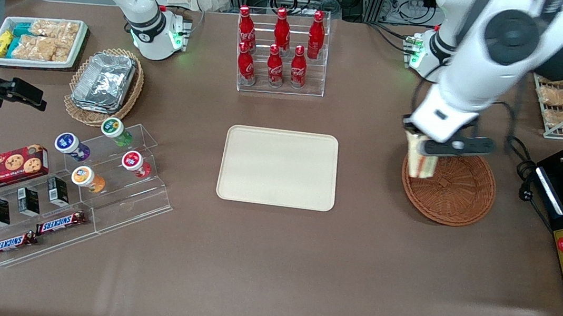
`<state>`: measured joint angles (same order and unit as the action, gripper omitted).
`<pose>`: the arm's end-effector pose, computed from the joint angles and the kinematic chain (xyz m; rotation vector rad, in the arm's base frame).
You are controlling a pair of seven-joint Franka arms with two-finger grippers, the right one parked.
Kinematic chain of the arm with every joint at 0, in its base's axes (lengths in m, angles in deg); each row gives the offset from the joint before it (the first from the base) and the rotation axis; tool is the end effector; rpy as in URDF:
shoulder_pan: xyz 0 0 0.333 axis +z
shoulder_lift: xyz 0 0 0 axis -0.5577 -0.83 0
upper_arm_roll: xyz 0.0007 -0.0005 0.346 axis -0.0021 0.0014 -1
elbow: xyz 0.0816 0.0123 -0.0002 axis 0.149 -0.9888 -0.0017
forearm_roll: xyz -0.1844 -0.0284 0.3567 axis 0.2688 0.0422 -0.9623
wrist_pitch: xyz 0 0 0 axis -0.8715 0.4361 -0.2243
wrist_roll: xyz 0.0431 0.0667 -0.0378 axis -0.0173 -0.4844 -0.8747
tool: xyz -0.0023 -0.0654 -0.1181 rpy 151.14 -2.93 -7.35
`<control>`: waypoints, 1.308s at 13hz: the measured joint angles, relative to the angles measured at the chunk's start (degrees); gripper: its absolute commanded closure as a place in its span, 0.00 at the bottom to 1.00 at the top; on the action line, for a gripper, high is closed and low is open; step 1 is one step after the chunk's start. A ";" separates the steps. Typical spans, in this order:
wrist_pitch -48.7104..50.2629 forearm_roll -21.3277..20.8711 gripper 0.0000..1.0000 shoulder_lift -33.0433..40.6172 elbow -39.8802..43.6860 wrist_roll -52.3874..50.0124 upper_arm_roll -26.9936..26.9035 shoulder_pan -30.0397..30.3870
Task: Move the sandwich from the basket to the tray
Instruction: 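Carry the sandwich over the cream tray with the left gripper, then lower the sandwich onto the tray and open the left gripper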
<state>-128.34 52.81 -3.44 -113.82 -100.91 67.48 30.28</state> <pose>0.5087 -0.2632 0.5322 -3.0411 -0.0885 0.1643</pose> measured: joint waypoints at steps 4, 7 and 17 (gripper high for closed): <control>-7.28 -1.52 1.00 -9.13 -0.22 -1.18 5.53 -2.08; -15.90 -4.30 1.00 -17.71 -0.22 -4.17 5.57 -4.17; -28.09 -19.62 0.62 -33.28 0.30 -20.04 5.60 -10.79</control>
<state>-156.43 33.19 -36.72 -113.52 -120.95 73.08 19.49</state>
